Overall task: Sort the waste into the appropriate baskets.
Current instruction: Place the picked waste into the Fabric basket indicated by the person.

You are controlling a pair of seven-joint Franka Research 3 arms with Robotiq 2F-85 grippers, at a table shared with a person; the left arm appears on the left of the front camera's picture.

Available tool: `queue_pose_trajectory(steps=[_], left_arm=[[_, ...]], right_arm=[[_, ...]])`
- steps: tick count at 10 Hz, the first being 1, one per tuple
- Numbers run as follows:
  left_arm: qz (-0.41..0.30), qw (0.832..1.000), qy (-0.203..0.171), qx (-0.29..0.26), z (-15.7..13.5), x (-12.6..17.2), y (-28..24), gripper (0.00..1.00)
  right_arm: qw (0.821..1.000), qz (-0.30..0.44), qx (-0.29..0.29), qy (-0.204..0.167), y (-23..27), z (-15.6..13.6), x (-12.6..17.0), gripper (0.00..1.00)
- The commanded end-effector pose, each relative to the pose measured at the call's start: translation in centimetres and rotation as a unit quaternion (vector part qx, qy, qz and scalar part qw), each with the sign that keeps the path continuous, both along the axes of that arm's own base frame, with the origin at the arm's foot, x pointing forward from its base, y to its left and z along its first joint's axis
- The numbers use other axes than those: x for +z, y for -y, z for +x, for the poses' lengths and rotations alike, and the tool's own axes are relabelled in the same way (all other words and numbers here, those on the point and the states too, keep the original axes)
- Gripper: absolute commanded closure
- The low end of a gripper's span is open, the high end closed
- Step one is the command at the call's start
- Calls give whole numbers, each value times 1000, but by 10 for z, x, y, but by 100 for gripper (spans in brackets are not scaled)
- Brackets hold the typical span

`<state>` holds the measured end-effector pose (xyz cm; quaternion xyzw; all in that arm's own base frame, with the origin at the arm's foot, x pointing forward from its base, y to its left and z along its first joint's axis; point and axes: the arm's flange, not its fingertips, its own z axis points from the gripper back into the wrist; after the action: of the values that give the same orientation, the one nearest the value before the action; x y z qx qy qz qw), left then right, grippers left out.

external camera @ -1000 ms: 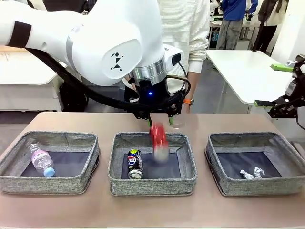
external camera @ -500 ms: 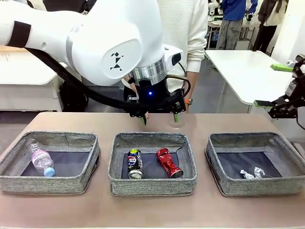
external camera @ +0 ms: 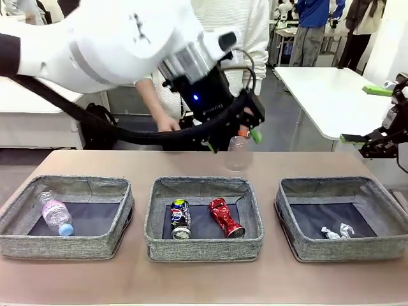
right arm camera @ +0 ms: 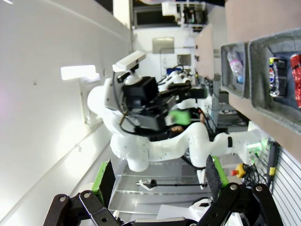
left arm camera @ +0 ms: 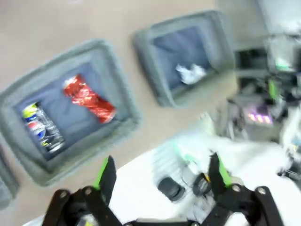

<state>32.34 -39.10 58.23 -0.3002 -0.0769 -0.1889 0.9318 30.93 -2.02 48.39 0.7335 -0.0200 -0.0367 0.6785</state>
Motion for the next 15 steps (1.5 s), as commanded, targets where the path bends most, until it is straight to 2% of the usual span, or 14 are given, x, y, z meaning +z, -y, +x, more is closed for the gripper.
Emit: queue_pose_trajectory(steps=[1, 2, 4, 6, 7, 8, 9, 11, 12, 13, 14, 15], left_arm=[[-109, 981, -70, -146, 5, 9, -86, 0], [-201, 969, -81, -115, 5, 18, -118, 0], [-288, 953, -90, -36, 4, 19, -180, 0], [-324, 935, -135, 58, 5, -9, -253, 0], [-319, 928, -161, 104, 1, -30, -287, 0], [-330, 921, -164, 129, -8, -52, -318, 0], [-399, 895, -146, 136, -22, -74, -349, 0], [-526, 829, -110, 157, -60, -114, -400, 0], [-541, 815, -113, 175, -71, -129, -410, 0], [-553, 805, -131, 171, -75, -139, -414, 0], [-501, 835, -128, 187, 1, -71, -437, 0], [-501, 835, -128, 187, 1, -71, -437, 0]], right_arm=[[1000, 3, 3, 5, 1, 0, 2, 0], [1000, 3, 3, 5, 1, 0, 2, 0], [1000, 3, 3, 5, 1, 0, 2, 0], [1000, 3, 3, 5, 1, 0, 2, 0], [1000, 3, 3, 5, 1, 0, 2, 0], [1000, 3, 3, 5, 1, 0, 2, 0], [1000, 3, 3, 5, 1, 0, 2, 0], [1000, 3, 3, 5, 1, 0, 2, 0], [1000, 3, 3, 5, 1, 0, 2, 0], [1000, 3, 3, 5, 1, 0, 2, 0], [1000, 3, 3, 5, 1, 0, 2, 0], [1000, 3, 3, 5, 1, 0, 2, 0]])
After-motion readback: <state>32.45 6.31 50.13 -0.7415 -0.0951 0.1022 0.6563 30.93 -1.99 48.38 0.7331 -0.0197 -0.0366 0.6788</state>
